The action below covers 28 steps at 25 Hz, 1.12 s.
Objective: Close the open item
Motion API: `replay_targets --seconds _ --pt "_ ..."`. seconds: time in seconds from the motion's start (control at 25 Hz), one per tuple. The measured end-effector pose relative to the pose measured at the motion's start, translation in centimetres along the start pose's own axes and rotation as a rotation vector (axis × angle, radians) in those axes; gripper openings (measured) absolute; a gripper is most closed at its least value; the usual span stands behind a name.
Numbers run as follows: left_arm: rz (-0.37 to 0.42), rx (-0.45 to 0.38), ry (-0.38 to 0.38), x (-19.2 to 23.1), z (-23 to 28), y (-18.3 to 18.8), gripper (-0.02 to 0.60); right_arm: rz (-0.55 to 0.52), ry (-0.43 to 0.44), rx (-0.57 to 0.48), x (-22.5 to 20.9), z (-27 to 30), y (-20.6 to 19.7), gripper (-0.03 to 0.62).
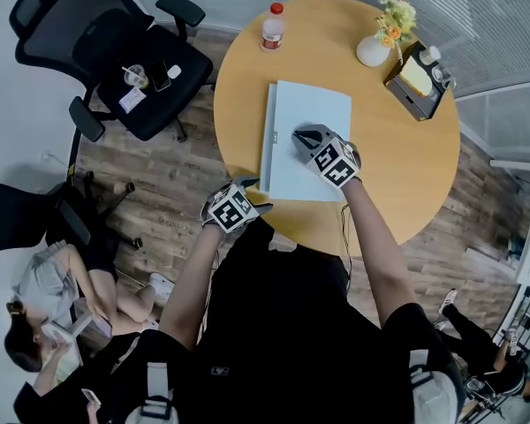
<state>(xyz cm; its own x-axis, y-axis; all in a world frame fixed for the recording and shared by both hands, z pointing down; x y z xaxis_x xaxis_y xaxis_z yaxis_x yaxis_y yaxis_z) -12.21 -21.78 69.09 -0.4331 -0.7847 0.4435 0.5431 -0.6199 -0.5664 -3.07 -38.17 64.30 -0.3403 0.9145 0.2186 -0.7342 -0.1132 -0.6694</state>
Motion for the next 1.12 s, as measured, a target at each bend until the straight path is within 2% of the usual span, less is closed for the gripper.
replay_targets --seconds 0.68,1.12 --pt "0.007 0.006 -0.008 0.1 -0.1 0.5 0.333 -0.016 0.048 0.082 1.3 3.6 -0.8 0.008" --pt "0.014 0.011 -0.012 -0.2 0.2 0.6 0.333 -0.012 0.031 0.127 1.6 4.5 -1.0 0.008"
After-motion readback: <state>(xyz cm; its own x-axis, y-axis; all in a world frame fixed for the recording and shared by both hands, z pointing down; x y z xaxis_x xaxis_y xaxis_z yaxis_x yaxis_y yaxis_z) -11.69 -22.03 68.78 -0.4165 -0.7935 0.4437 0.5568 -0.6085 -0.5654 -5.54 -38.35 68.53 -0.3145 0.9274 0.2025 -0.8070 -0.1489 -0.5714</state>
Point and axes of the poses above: the fingertips, and each gripper's own axes: z forward along the fingers, x to its left, y out of its top, the point moved 5 cm from there along -z, backward along the fingers, and after that the axes turned 10 degrees about -y, right-handed, at the moved point
